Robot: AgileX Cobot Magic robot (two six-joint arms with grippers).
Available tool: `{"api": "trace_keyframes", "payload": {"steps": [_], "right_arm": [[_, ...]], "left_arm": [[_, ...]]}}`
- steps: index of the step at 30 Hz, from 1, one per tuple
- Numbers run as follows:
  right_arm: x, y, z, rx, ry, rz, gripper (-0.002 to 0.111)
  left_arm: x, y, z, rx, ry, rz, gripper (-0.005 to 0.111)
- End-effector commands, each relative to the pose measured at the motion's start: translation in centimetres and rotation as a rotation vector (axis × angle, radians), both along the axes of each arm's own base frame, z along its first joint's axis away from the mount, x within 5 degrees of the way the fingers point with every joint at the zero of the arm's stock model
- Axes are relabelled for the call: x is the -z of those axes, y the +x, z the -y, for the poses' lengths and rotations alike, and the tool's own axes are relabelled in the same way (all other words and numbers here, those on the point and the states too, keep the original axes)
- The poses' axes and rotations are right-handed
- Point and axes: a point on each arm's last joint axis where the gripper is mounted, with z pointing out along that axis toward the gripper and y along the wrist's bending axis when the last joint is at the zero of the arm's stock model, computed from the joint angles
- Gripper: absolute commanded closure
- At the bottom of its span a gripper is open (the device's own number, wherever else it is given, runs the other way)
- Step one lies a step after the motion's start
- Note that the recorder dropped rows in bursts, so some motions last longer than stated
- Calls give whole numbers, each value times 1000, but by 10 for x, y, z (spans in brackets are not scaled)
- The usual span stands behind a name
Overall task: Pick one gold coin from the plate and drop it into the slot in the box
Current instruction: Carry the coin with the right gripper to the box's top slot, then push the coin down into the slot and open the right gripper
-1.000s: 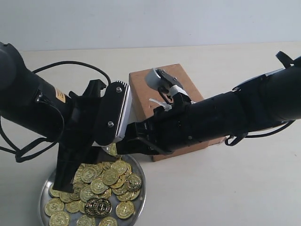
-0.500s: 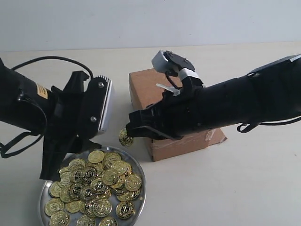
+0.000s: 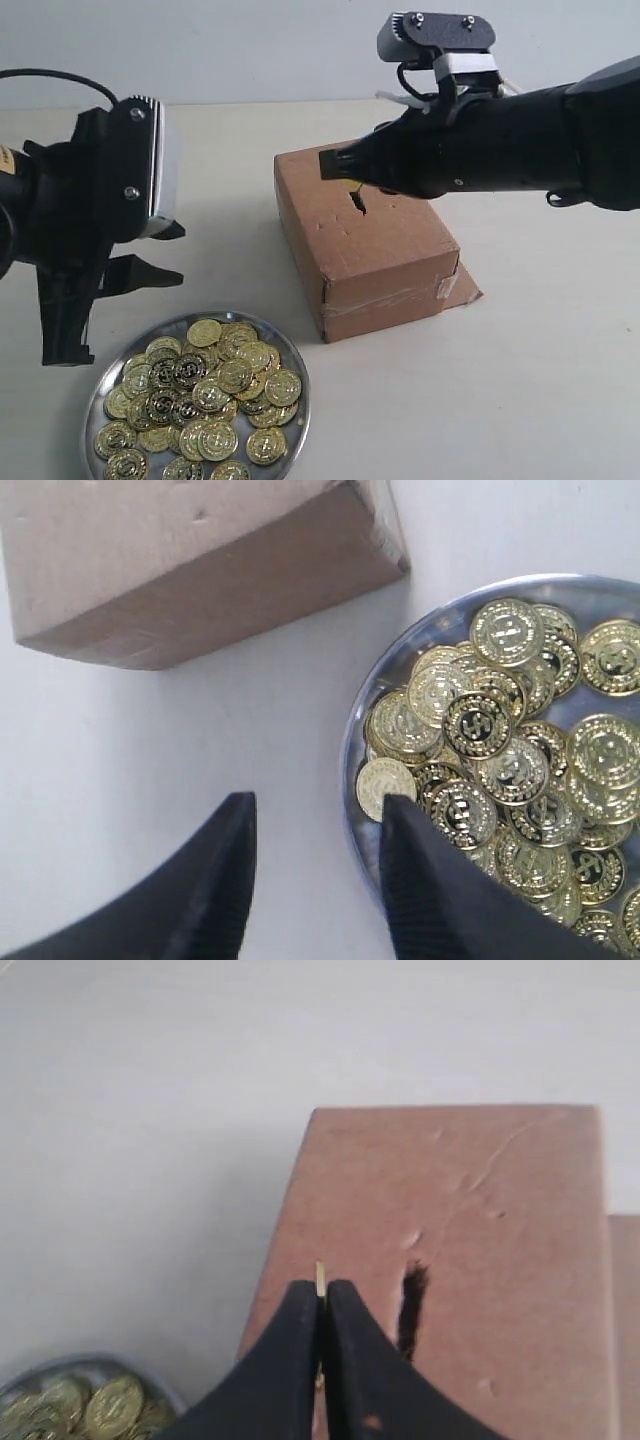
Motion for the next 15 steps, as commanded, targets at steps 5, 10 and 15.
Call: {"api": "trace_keyframes", "payload": {"steps": [5,10,15], "right_arm": [[8,23,0,87,-115,67,108],[20,30,-5,85,-135,41,108],[29,32,-6,83,-150,21,108]], "left_arm": [[-35,-19,-11,-286,-264,-79,67],[-43,-32,-17,-327,-296,-155,67],[-45,-35,-18,-322,-297,-155,67]]}}
